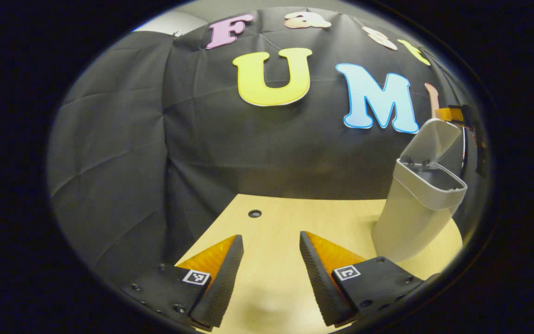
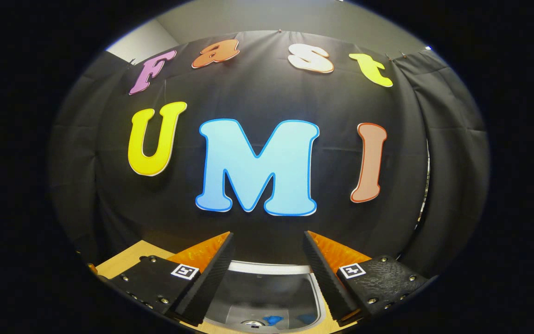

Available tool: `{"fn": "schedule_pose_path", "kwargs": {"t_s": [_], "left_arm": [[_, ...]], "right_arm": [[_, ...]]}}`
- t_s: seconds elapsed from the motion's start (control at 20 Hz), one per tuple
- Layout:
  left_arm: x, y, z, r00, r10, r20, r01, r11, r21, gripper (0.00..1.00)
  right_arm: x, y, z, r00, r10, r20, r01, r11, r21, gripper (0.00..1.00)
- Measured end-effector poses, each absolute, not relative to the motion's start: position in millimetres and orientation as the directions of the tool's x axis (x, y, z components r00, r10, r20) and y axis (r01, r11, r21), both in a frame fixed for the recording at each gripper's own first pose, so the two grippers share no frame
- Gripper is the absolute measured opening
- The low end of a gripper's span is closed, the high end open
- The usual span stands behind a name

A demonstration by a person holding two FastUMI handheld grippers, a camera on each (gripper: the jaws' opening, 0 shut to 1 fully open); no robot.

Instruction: Press the lid of the desktop garbage bin to open it, pick up the crumpled paper on the desktop and throw it into the bin, then pick up the pop can on the desktop and drop it into the bin, and finally close the garbage bin lid.

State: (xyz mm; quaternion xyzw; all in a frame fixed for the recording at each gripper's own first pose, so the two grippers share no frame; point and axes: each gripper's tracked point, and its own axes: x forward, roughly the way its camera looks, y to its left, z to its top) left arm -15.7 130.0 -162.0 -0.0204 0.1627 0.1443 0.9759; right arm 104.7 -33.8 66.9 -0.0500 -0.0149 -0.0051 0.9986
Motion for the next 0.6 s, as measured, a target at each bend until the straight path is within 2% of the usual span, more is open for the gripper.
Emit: {"fn": "schedule_pose_path", "kwargs": {"t_s": [0.45,0.5,0.55,0.6], "left_arm": [[-23.4,131.9,-163.5,0.905,0.278,-0.321,-0.294,0.956,0.001,0.82],[-24.3,132.3,-163.7,0.905,0.279,-0.32,-0.294,0.956,0.001,0.89],[-23.9,132.1,-163.5,0.905,0.28,-0.32,-0.295,0.955,0.001,0.75],[-23.4,132.4,-163.0,0.905,0.281,-0.319,-0.296,0.955,0.001,0.89]], "right_arm": [[82.3,-31.9,-22.2,0.991,-0.022,-0.132,0.007,0.994,-0.113,0.95],[81.1,-31.6,-26.5,0.99,-0.025,-0.138,0.009,0.993,-0.116,0.95],[80.3,-32.4,-30.7,0.989,-0.027,-0.144,0.011,0.994,-0.112,0.95],[80.1,-32.5,-34.8,0.988,-0.029,-0.15,0.013,0.995,-0.103,0.95]]}}
